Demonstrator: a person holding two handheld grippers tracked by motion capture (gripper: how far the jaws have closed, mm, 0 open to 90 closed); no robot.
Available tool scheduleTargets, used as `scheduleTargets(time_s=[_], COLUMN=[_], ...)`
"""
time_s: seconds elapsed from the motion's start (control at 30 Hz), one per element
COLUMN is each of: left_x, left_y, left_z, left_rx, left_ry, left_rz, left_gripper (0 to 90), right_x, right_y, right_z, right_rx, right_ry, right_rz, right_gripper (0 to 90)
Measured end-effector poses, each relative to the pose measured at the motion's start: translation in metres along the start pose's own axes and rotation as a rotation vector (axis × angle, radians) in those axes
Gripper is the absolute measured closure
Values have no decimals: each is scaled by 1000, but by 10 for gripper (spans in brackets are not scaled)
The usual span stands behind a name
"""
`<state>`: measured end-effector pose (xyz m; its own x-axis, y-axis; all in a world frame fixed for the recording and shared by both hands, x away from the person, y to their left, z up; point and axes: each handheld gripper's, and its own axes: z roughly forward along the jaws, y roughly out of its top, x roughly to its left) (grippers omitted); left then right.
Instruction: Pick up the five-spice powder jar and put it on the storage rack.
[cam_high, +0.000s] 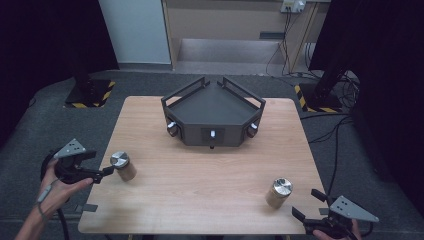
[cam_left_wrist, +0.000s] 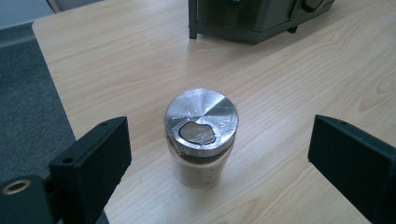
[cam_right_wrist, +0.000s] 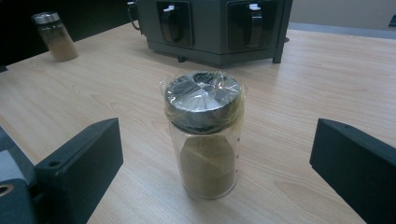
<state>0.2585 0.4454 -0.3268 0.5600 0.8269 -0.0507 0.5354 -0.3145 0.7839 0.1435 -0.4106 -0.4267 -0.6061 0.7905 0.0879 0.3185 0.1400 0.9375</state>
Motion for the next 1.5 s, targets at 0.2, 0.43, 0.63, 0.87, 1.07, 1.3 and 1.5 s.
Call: scheduleTargets(time_s=[0.2,0.43,0.63,0.87,1.07,1.3,1.5], left_x=[5,8,9,8,7,6,4], left_y=[-1,1,-1,-6,-10,-17,-18], left_z=[18,36,50,61,65,66,66], left_rx=[21,34,35,26,9,-18,-21], left_ry=[3,-8,-9,-10,-12,7,17], left_rz=[-17,-27,-35,-31,-22,4,14], left_gripper=[60,74,91,129,206,329,338], right_x=[0,0,1,1,1,1,1], right_y=[0,0,0,0,0,0,0], right_z=[0,0,-1,0,-1,0,0], right_rx=[0,0,-4,-3,-4,-5,-5], right_ry=[1,-3,-5,-7,-9,-9,-8], right_rz=[-1,-2,1,-1,-2,-2,-2], right_gripper=[31,33,32,33,33,33,33])
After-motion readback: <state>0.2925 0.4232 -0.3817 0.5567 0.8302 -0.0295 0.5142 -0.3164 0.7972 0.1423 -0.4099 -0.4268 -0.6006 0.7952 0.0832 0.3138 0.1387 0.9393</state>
